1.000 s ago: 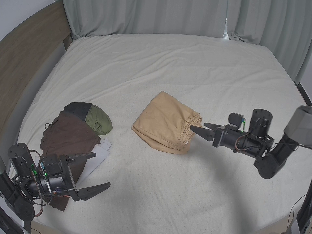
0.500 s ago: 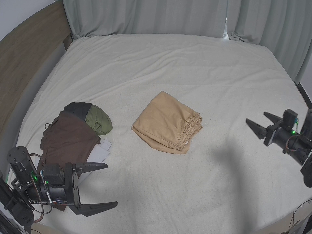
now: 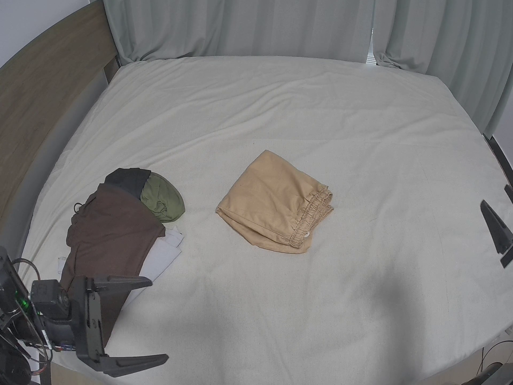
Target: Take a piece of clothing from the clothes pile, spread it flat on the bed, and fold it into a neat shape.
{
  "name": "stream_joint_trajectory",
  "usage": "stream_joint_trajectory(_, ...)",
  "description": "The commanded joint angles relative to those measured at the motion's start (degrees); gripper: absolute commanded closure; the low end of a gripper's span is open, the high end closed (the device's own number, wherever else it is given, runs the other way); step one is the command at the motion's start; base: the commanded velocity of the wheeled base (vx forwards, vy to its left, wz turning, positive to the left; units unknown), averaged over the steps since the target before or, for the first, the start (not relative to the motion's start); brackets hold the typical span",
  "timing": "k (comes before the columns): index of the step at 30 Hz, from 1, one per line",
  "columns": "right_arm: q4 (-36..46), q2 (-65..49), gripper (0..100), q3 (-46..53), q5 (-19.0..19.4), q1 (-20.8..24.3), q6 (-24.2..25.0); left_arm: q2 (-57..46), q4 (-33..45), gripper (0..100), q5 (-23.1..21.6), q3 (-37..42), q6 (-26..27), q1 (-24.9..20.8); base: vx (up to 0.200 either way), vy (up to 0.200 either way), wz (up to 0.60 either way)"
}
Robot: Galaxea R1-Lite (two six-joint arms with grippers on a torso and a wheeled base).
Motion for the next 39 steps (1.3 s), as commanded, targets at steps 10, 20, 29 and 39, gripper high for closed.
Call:
stream_joint_trajectory(10, 26.5, -43.4, 0, 7.9, 0.4, 0.3, 0.0, -48.8, 40.5, 0, 6.4, 1.0, -1.1, 3.9, 0.000, 0.000, 0.00)
stream_joint_trajectory(20, 39.6, -54.2, 0, 7.9, -0.6, 0.4, 0.8, -71.7, 63.8, 0, 9.8, 1.0, -0.5, 4.0, 0.000, 0.000, 0.00)
stream_joint_trajectory(29, 54.1, -54.2, 0, 7.9, -16.5, 0.4, 1.0, -71.0, 63.5, 0, 30.6, 1.0, -3.3, 5.3, 0.000, 0.000, 0.00)
stream_joint_trajectory(39, 55.8, -54.2, 0, 7.9, -12.6, 0.2, 0.8, -75.7, 63.6, 0, 48.3, 1.0, -4.8, 15.0, 0.000, 0.000, 0.00)
